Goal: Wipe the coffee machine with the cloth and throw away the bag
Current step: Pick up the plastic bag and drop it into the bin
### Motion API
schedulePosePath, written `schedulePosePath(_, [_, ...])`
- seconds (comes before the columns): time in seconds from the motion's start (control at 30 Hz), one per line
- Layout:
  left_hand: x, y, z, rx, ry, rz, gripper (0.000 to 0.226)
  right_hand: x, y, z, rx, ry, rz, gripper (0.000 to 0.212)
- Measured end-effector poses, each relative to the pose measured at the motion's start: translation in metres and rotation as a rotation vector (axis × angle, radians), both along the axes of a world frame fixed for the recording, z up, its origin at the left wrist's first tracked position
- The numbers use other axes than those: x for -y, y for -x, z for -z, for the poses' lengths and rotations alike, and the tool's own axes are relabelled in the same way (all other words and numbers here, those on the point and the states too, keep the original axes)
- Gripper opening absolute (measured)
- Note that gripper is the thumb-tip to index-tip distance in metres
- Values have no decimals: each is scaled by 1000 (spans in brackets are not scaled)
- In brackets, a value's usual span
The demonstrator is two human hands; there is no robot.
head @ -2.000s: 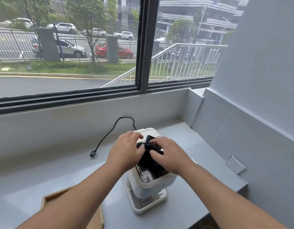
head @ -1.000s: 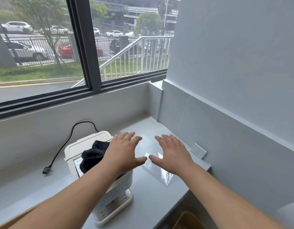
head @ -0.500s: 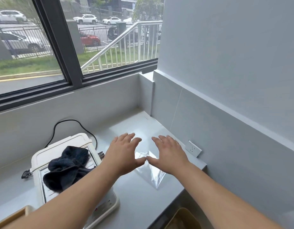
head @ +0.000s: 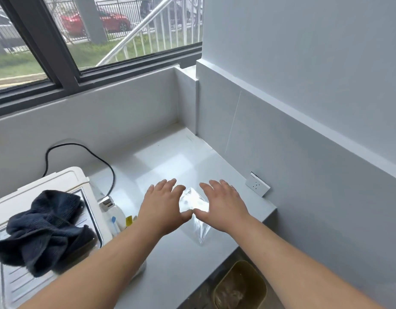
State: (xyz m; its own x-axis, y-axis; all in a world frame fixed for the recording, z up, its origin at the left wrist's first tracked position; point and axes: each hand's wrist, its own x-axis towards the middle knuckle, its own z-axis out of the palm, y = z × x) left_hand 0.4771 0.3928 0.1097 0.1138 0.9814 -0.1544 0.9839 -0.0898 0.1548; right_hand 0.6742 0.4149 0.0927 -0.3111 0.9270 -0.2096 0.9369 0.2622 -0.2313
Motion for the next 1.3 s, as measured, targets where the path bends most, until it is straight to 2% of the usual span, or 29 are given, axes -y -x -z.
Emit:
schedulePosePath(0.57, [7, -21, 96, 41, 148, -191, 78, -13, -8, 84, 34, 94, -89, 83])
schedulePosePath(0.73, [10, -25, 112, 58, 215, -255, 67, -10, -3, 104, 41, 74, -144, 80])
schedulePosePath(0.83, [12, -26, 118, 162, 259, -347, 66, -7, 0, 114, 11, 84, -148, 76])
schedulePosePath(1.0, [11, -27, 124, 462, 275, -558, 61, -2, 1, 127, -24, 126, -138, 75])
schedulePosePath(1.1, [7, -28, 124, 636, 262, -612, 56, 0, 2, 132, -28, 149, -139, 77])
schedulePosePath(1.3, [5, -26, 125, 729, 195, -750, 49, 0, -2, 134, -51, 146, -137, 74])
